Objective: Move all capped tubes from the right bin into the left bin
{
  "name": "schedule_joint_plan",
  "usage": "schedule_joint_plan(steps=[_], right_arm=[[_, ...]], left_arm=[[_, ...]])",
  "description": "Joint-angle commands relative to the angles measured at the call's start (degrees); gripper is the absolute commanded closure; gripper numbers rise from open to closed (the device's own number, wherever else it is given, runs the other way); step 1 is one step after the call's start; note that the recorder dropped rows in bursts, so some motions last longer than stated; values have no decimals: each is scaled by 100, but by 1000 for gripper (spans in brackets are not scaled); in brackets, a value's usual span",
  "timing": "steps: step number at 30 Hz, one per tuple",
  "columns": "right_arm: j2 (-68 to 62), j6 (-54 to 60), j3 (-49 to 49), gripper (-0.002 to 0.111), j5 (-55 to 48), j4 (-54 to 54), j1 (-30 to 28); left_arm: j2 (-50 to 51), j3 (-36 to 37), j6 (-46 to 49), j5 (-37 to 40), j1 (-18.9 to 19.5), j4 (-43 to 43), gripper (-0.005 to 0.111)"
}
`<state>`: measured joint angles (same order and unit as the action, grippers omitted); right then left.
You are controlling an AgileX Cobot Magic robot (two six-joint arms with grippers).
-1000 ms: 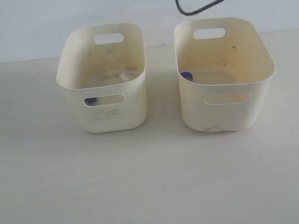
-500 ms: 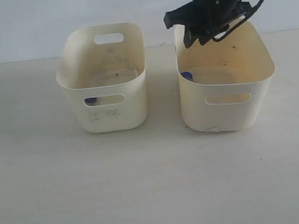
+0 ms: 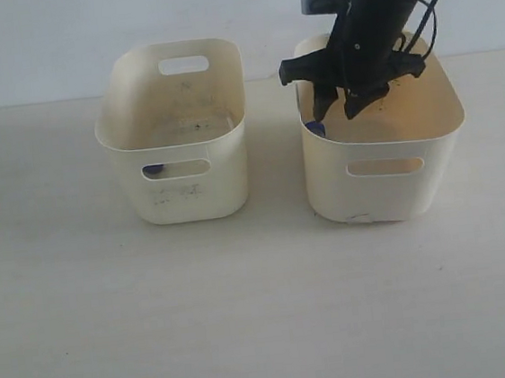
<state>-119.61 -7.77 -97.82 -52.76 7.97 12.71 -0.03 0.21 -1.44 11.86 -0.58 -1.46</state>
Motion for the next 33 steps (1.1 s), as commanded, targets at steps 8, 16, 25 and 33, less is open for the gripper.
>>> schedule_joint_plan(steps=[8,16,25,33], right_arm=[[-192,721,1,49,-321,1744,-657],[-380,831,1,49,-262,1785,-698],[-713,1120,1,49,-332,2026,-698],[-836,1177,1,33,-207,2011,-698]], left_arm=[[3,-21,-54,-26,2,36,102],[3,-21,-54,-26,2,36,102],[3,-21,-54,-26,2,36,102],[3,-21,-54,-26,2,36,102]])
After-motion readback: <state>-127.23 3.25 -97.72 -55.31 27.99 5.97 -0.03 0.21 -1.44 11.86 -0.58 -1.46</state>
